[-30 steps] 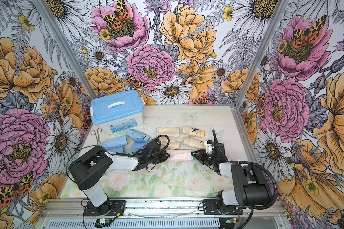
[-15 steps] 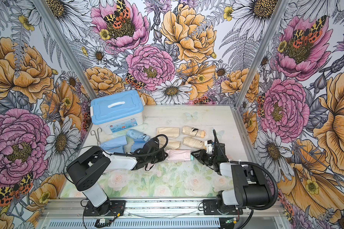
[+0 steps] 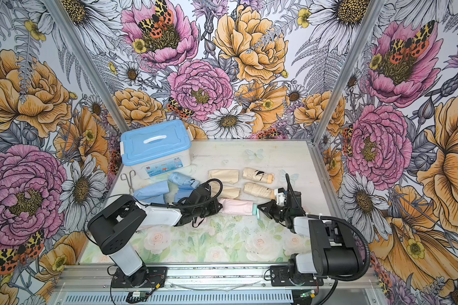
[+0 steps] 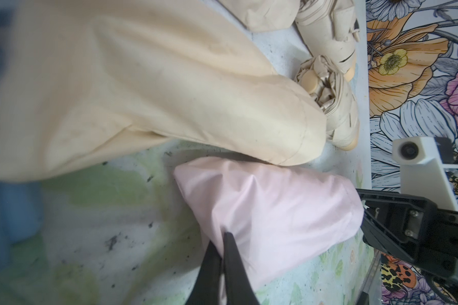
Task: Take umbrellas out of sleeves
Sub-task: Take out the umbrella from the umbrella sleeve.
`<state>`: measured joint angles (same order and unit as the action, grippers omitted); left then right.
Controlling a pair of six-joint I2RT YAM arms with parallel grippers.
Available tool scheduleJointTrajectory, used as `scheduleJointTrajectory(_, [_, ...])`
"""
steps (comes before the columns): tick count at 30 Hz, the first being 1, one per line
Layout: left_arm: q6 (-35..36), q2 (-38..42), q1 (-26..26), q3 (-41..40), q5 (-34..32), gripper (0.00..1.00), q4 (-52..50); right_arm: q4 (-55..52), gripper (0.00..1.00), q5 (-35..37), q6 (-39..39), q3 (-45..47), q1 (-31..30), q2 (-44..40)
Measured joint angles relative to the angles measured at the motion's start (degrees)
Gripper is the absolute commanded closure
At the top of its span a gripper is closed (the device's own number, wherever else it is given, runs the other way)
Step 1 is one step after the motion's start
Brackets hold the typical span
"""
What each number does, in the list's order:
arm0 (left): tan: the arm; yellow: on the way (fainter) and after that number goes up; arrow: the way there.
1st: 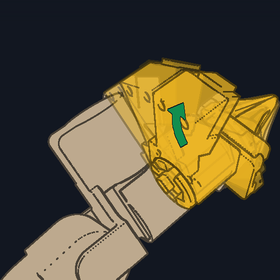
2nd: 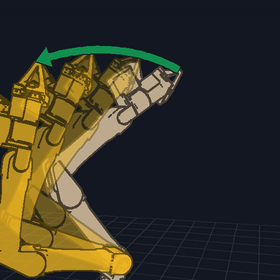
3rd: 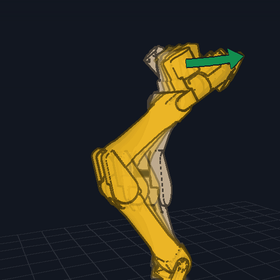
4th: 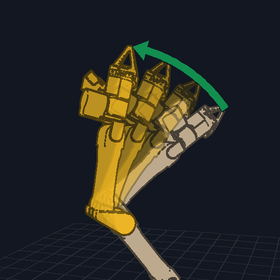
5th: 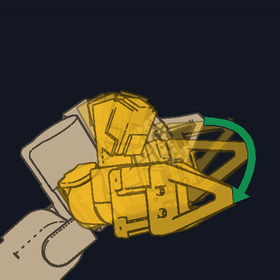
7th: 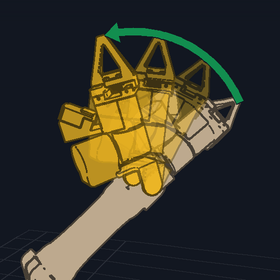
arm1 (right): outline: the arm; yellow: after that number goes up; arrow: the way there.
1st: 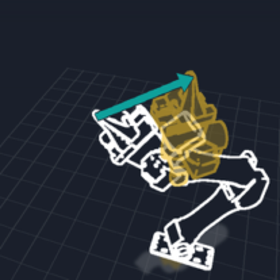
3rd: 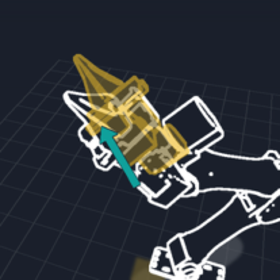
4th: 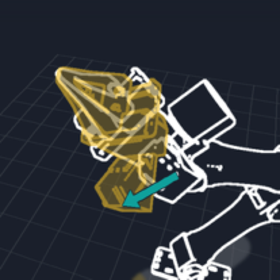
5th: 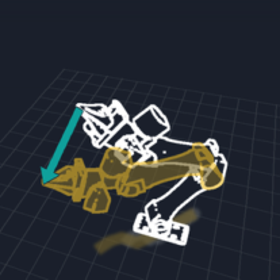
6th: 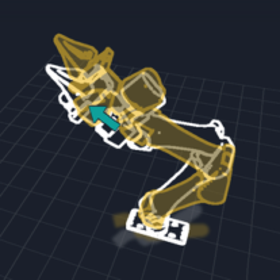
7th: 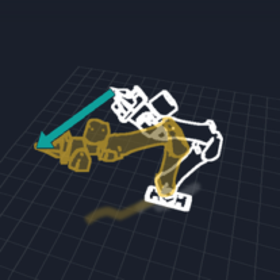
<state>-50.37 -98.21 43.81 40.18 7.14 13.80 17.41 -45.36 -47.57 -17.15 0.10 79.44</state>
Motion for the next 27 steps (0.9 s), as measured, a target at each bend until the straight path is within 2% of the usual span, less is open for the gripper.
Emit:
scheduleJointTrajectory(2, [0.0,0.0,-0.2,0.0,0.0,0.92,0.0,-0.6,0.75,-0.1,0.1,-0.2,0.0,-0.2])
scheduleJointTrajectory(5, [0.0,0.0,-0.2,0.0,0.0,0.92,0.0,-3.1,0.57,0.1,1.7,-1.1,0.0,-0.5])
scheduleJointTrajectory(6, [0.0,0.0,-0.2,0.0,0.0,0.92,0.0,-3.7,0.56,0.2,2.5,-1.5,0.0,-0.5])
scheduleJointTrajectory(9, [0.0,0.0,-0.2,0.0,0.0,0.92,0.0,-5.0,0.56,0.5,4.2,-2.2,0.0,-0.4])
scheduleJointTrajectory(18, [0.5,-0.3,-0.2,0.2,0.2,0.93,0.0,-3.6,0.68,0.2,4.9,-2.4,-0.9,4.3])
scheduleJointTrajectory(23, [0.9,-1.0,-0.2,0.7,0.2,0.93,0.1,1.6,0.68,-1.2,2.6,-2.4,-2.3,6.9])
scheduleJointTrajectory(27, [0.9,-1.6,-0.5,1.3,0.2,0.93,0.2,10.0,0.70,-2.0,-2.1,-0.5,-2.4,9.9])
